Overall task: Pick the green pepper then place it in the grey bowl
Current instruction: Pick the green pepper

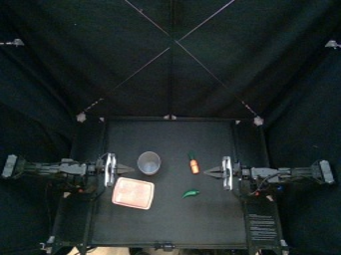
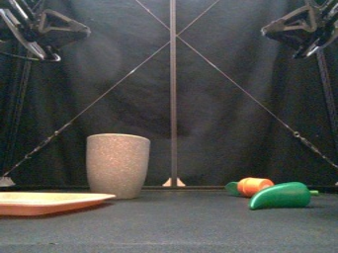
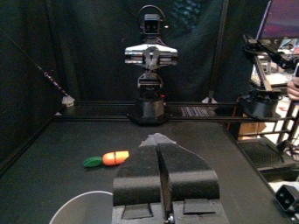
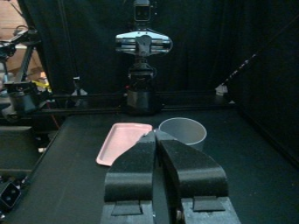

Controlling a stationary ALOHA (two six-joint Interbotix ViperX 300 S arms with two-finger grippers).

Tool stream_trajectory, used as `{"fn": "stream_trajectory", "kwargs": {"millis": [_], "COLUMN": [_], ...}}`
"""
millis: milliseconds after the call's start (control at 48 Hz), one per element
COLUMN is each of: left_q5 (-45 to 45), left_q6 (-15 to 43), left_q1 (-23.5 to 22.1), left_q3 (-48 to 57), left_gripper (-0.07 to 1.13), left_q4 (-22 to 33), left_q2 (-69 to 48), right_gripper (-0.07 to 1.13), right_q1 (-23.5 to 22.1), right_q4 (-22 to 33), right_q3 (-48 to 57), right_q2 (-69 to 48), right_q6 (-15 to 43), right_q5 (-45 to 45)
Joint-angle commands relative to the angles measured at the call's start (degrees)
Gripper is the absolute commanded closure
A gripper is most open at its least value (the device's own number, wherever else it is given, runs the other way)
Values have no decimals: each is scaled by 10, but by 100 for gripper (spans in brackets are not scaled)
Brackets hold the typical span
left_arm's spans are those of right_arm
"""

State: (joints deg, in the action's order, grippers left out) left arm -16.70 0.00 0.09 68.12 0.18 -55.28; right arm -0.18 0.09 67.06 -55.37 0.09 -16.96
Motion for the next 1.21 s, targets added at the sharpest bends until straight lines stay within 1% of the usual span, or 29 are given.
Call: {"fn": "stream_trajectory", "kwargs": {"millis": [21,83,188,333,438,500,604,708,792,812,854,958,1208], "left_q5": [33,54,103,163,180,183,183,183,183,183,184,183,180], "left_q6": [1,1,1,1,1,2,2,1,1,1,1,-1,0], "left_q1": [3,4,4,9,12,18,39,53,57,58,59,62,66], "left_q3": [-27,-33,-47,-60,-58,-54,-49,-49,-49,-49,-49,-49,-45], "left_gripper": [108,107,106,106,106,106,106,106,106,106,106,106,106], "left_q4": [-1,-1,-1,-1,0,0,0,0,0,0,0,0,0], "left_q2": [4,4,4,4,4,3,3,4,4,4,4,4,4], "right_gripper": [94,94,94,93,86,76,50,23,4,2,-1,0,1], "right_q1": [0,-4,-15,-15,-12,-3,20,32,35,35,38,44,90], "right_q4": [-22,-51,-83,-94,-93,-97,-106,-120,-136,-142,-157,-176,-167], "right_q3": [-6,-11,-19,-27,-28,-29,-31,-31,-31,-31,-32,-32,-37], "right_q2": [14,23,37,52,62,70,90,113,136,142,153,183,296], "right_q6": [14,28,40,54,57,59,64,68,69,69,68,68,66], "right_q5": [10,40,94,135,134,134,133,125,115,115,114,113,113]}}
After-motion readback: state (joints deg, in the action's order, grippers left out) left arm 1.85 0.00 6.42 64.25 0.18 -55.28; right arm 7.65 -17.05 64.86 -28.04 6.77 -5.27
